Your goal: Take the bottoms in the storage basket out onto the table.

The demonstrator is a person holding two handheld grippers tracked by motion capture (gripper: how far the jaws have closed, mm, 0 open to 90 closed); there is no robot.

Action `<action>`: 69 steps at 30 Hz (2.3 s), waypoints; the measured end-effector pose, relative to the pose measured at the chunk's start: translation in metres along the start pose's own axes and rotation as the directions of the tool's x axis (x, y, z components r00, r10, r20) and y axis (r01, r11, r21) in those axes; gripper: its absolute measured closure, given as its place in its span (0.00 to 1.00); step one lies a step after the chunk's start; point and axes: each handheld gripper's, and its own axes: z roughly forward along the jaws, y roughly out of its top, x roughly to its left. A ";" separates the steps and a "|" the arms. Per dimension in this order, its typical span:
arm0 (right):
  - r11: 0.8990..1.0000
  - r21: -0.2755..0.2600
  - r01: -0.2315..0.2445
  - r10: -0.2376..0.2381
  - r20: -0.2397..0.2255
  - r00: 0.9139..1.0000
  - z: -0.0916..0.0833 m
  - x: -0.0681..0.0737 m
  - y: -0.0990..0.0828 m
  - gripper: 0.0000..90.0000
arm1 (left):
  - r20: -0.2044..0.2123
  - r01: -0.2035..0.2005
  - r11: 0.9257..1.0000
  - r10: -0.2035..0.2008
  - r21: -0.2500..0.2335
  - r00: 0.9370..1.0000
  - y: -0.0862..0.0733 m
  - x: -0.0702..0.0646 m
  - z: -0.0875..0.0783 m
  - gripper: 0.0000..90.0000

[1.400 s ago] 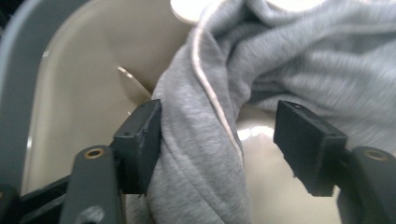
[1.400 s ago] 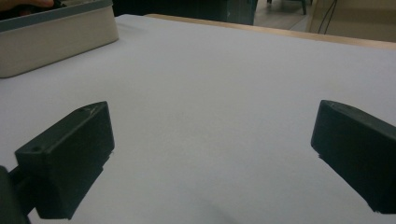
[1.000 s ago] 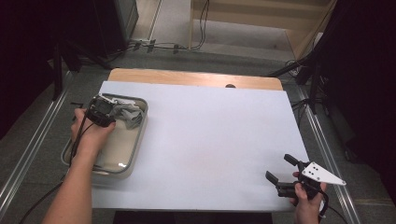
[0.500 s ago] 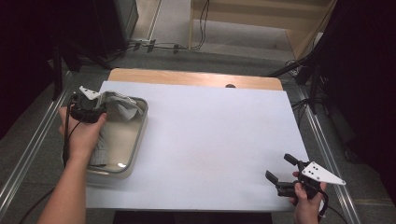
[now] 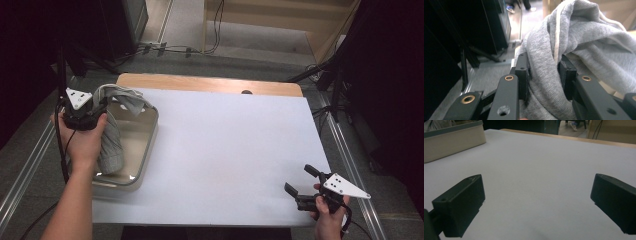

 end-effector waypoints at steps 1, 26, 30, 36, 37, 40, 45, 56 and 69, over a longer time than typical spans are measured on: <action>1.000 -0.001 0.001 -0.001 0.000 1.000 0.000 0.000 0.000 0.00 | 0.004 0.007 1.000 -0.007 -0.016 1.000 0.002 -0.001 -0.002 0.75; 1.000 -0.009 0.002 -0.002 0.001 1.000 -0.001 0.001 0.001 0.00 | 0.055 0.076 0.974 -0.066 -0.213 0.996 0.040 -0.006 -0.040 0.76; 1.000 -0.009 0.004 -0.004 0.000 1.000 0.000 0.001 0.001 0.00 | 0.079 0.097 0.968 -0.080 -0.230 0.994 0.045 -0.006 -0.044 0.76; 1.000 -0.009 0.004 -0.004 0.001 1.000 0.000 0.001 0.001 0.00 | 0.109 0.116 0.959 -0.090 -0.260 0.990 0.055 -0.011 -0.054 0.76; 1.000 -0.010 0.004 -0.004 0.000 1.000 0.000 0.001 0.001 0.00 | 0.115 0.118 0.957 -0.091 -0.265 0.989 0.057 -0.012 -0.056 0.76; 1.000 -0.010 0.005 -0.005 0.000 1.000 -0.001 0.001 0.001 0.00 | 0.130 0.121 0.952 -0.087 -0.280 0.988 0.063 -0.016 -0.061 0.76; 1.000 -0.011 0.005 -0.005 0.003 1.000 -0.001 0.001 0.001 0.00 | 0.164 0.125 0.946 -0.077 -0.300 0.983 0.072 -0.023 -0.069 0.76; 1.000 -0.013 0.008 -0.008 0.001 1.000 -0.001 0.001 0.001 0.00 | 0.244 0.135 0.942 -0.059 -0.307 0.968 0.082 -0.046 -0.077 0.76; 1.000 -0.012 0.005 -0.005 0.003 1.000 -0.002 0.000 0.001 0.00 | 0.360 0.162 0.942 -0.048 -0.295 0.932 0.084 -0.081 -0.078 0.76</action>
